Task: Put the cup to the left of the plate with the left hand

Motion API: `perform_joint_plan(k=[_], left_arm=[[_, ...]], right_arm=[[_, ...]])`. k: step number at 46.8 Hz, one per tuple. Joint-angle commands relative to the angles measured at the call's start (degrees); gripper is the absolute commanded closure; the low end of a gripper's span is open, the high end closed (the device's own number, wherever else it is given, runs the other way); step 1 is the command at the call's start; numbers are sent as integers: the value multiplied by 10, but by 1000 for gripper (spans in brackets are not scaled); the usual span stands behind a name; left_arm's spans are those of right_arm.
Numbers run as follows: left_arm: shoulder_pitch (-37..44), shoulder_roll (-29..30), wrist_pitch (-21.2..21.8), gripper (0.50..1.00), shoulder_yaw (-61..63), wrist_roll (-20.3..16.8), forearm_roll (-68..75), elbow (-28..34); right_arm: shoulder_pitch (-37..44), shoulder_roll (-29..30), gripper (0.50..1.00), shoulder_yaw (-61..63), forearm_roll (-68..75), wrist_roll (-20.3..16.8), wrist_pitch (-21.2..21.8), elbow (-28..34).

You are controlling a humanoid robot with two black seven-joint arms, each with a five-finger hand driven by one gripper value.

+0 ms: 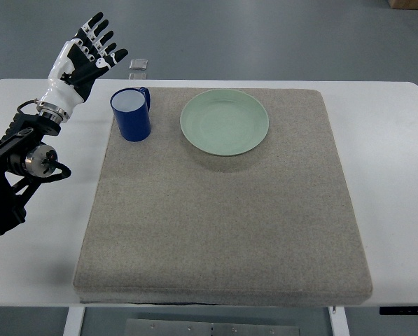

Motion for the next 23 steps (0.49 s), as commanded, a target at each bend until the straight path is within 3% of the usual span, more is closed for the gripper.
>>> perform_joint_plan(k=[1,7,17,23], left_arm=[[-13,2,1,506,-1,6,-35,4],[-31,4,7,504,-1,18,-102,18],[-61,-3,45,506,-2,88,-237,49],[-63,-5,53,504,-2,94,-271,50]], right_arm=[[0,0,566,0,0,0,0,0],[0,0,566,0,0,0,0,0],[0,0,566,1,0,0,0,0],[0,0,566,1,0,0,0,0]])
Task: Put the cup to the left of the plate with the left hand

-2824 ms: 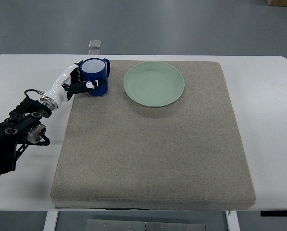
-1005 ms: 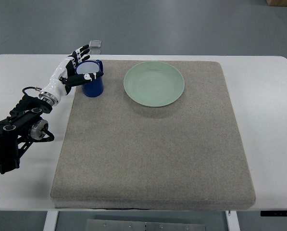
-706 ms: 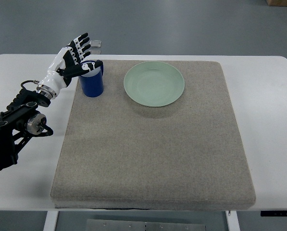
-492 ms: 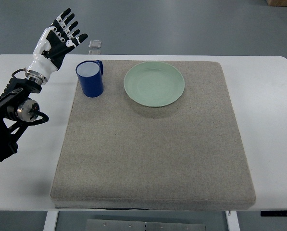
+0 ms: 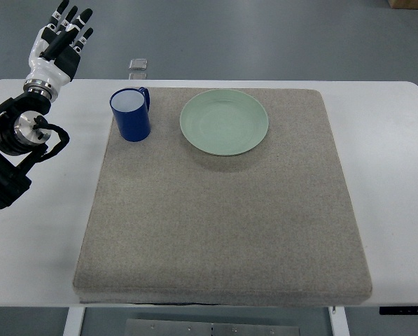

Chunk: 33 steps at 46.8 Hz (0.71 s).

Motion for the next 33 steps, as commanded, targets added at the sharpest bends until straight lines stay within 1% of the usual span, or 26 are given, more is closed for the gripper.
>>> perform_joint_plan(k=[1,10,20,33], left_arm=[[-1,-1,2,506,0,1,-10,0],[-2,-2,1,504,0,0,-7,1],[-22,-1,-2,504,0,0,-3,5],[-34,10,-8,504,1,0,-1,9]], right_arm=[[0,0,566,1,0,0,0,0],[0,0,566,1,0,0,0,0],[0,0,566,0,0,0,0,0],[0,0,566,0,0,0,0,0]])
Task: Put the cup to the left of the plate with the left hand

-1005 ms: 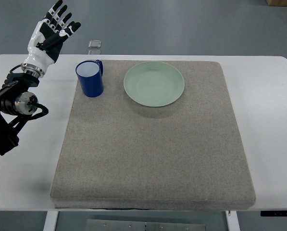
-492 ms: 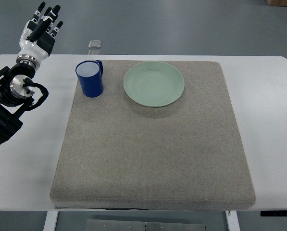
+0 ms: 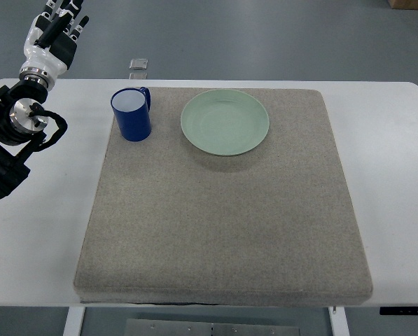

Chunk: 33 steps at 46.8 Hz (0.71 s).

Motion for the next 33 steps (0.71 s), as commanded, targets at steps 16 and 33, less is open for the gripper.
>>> perform_joint_plan(k=[16,33], left_arm=[[-8,-1,0,504,2,-1,1,4],[-42,-2,-17,506,13,0,10,19]], right_arm=[[0,0,566,0,0,0,0,0],[0,0,566,0,-2,0,1,0]])
